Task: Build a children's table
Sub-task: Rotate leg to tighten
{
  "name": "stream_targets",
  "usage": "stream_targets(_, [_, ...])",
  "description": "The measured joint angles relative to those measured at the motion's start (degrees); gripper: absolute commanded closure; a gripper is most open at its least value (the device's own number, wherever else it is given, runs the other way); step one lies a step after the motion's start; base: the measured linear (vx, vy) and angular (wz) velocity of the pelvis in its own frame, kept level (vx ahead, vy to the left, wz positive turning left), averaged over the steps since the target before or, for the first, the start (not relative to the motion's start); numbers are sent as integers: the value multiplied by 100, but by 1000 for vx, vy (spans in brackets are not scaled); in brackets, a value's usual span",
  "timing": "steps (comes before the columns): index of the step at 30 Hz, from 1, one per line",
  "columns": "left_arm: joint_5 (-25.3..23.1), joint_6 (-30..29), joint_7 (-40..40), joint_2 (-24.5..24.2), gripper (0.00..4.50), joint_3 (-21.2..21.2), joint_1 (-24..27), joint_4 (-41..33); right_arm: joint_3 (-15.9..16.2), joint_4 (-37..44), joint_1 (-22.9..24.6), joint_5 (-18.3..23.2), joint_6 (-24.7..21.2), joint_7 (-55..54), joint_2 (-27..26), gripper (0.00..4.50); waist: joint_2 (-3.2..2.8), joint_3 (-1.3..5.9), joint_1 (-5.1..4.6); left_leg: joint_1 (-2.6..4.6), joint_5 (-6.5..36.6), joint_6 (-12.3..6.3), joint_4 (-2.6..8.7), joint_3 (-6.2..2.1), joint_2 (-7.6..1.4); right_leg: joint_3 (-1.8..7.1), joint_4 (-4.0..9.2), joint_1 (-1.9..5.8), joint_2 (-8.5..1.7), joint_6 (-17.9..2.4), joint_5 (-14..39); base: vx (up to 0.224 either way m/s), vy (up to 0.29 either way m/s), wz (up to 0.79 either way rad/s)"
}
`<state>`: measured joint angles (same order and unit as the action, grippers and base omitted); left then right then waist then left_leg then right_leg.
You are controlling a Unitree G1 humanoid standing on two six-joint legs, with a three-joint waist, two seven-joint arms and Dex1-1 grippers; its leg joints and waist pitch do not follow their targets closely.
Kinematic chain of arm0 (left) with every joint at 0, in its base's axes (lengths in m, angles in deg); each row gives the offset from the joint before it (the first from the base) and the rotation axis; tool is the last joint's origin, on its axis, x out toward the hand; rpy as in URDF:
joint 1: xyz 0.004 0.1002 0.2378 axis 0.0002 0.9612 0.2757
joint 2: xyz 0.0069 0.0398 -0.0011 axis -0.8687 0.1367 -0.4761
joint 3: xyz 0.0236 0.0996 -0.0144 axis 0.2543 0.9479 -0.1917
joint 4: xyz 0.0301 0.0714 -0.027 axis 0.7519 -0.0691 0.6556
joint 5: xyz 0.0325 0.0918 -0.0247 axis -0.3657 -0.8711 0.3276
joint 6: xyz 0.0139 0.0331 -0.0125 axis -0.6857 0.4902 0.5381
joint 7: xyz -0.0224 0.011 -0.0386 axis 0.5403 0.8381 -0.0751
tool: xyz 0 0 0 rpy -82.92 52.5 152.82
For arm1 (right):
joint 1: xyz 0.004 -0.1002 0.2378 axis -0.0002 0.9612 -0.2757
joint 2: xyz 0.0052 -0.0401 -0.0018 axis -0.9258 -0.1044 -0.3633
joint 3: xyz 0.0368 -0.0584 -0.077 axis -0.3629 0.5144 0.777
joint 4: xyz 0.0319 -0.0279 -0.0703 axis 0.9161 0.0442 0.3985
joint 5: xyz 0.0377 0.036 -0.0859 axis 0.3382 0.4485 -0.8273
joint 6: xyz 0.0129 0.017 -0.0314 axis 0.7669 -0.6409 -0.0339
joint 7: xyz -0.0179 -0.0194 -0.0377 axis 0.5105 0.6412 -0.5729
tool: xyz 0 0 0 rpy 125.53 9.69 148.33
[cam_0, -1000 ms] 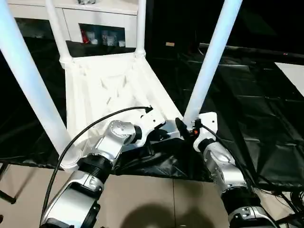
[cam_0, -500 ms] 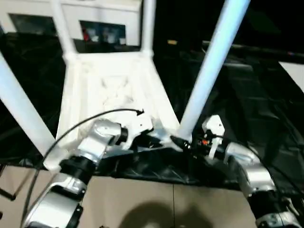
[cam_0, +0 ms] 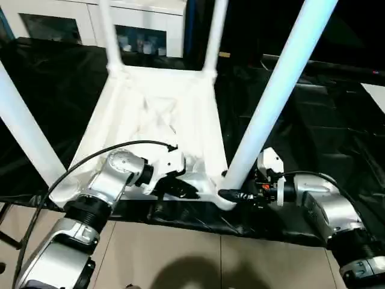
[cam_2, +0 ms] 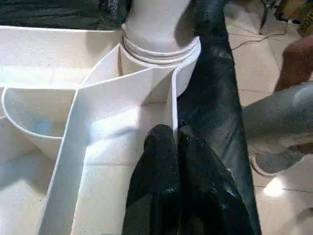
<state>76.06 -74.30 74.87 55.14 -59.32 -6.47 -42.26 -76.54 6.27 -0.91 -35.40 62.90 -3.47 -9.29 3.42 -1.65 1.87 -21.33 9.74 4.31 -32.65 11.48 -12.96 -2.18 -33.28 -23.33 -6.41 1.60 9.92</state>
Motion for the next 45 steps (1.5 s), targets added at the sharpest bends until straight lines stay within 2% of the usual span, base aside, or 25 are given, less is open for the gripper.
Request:
stream_targets(6, [12, -55, -18, 25, 450, -2, -11, 26, -51, 147, 120, 7, -120, -122, -51, 247, 3, 2, 17, 6, 0, 0, -1, 1, 0, 1, -10, 1, 0, 0, 1, 0, 0, 0])
stream_targets(10, [-17, -169, -157, 111, 450, 1, -8, 26, -211, 394, 402, 59, -223, -506, -212, 248, 6, 5, 24, 29, 1, 3, -5, 0, 3, 7, -15, 23, -3, 1, 1, 0, 0, 0])
stream_targets(16, [-55, -223, -314, 179, 450, 1, -7, 28, -233, 422, 444, 58, -265, -670, -237, 249, 9, 7, 20, 23, 2, 4, -4, -3, 4, 19, -15, 31, -9, 1, 1, 0, 0, 0])
stream_targets(18, [-126, -386, -694, 313, 450, -68, 55, 24, -420, 387, 559, -12, -175, -1302, -547, 251, 12, 38, 9, 38, 2, 5, 2, -6, 4, 19, -12, 47, -7, 1, 0, 0, 0, 0])
stream_targets(20, [-418, -680, -1834, 732, 450, -256, 8, 129, -837, -114, 394, -333, 134, -3175, -1413, 252, 18, 66, -112, 46, 1, 33, -9, -14, 8, 23, -17, 46, -5, 25, 14, 0, 0, 0])
stream_targets(22, [-532, -882, -2513, 1107, 450, -270, -58, 235, -934, -495, 114, -569, 257, -4384, -1736, 255, 2, 76, -251, 34, -1, 52, -12, -69, 21, -3, 29, 43, -10, 39, 23, -60, 16, -19])
stream_targets(24, [-601, -949, -2865, 1278, 450, -265, -160, 377, -987, -767, -131, -678, 261, -4995, -1928, 256, -9, 83, -330, 40, -1, 52, -11, -131, 47, -6, 42, 40, -7, 39, 23, 0, 0, 0])
stream_targets(26, [-600, -946, -2987, 1304, 450, -271, -224, 493, -1008, -903, -233, -718, 280, -5282, -2053, 256, -9, 82, -341, 34, -1, 51, -8, -176, 79, -13, 49, 34, 3, 39, 23, 0, 0, 0])
stream_targets(31, [-591, -917, -3001, 1302, 450, -290, -268, 584, -1008, -949, -262, -780, 333, -5350, -2096, 256, -12, 79, -347, 26, 0, 50, 0, -196, 92, -22, 58, 32, 7, 39, 23, 0, 0, 0])
stream_targets(32, [-588, -915, -2982, 1299, 450, -295, -268, 580, -1009, -899, -226, -812, 362, -5345, -2096, 201, -12, 79, -344, 25, 0, 50, 0, -195, 93, -20, 58, 32, 7, 39, 23, 0, 0, 0])
stream_targets(36, [-598, -918, -2972, 1300, 450, -302, -259, 527, -1012, -884, -144, -864, 583, -5319, -2127, 181, -20, 70, -339, 20, 0, 50, 1, -192, 97, -9, 58, 29, 6, 37, 22, 0, 0, 0])
stream_targets(37, [-601, -918, -2969, 1297, 450, -299, -255, 510, -1012, -884, -138, -856, 614, -5293, -2113, 152, -23, 68, -340, 18, 0, 50, 1, -191, 97, -7, 58, 26, 6, 36, 21, 0, 0, 0])
stream_targets(38, [-600, -916, -2965, 1294, 450, -292, -255, 502, -1012, -882, -126, -848, 640, -5249, -2088, 152, -25, 67, -338, 16, 0, 50, 1, -190, 98, -7, 58, 24, 6, 36, 21, 0, 0, 0])
stream_targets(40, [-590, -888, -2901, 1275, 450, -249, -253, 456, -955, -797, -62, -816, 661, -4924, -1896, 139, -17, 55, -324, 9, 0, 50, 3, -185, 98, -5, 57, 18, 6, 35, 20, 0, 0, 0])
stream_targets(45, [-440, -719, -2345, 1013, 450, -210, -182, 342, -825, -445, 186, -597, 647, -3742, -1354, 139, -17, 47, -300, 3, -1, 50, 30, -178, 96, -6, 47, 15, 6, 23, 3, 0, 0, 0])
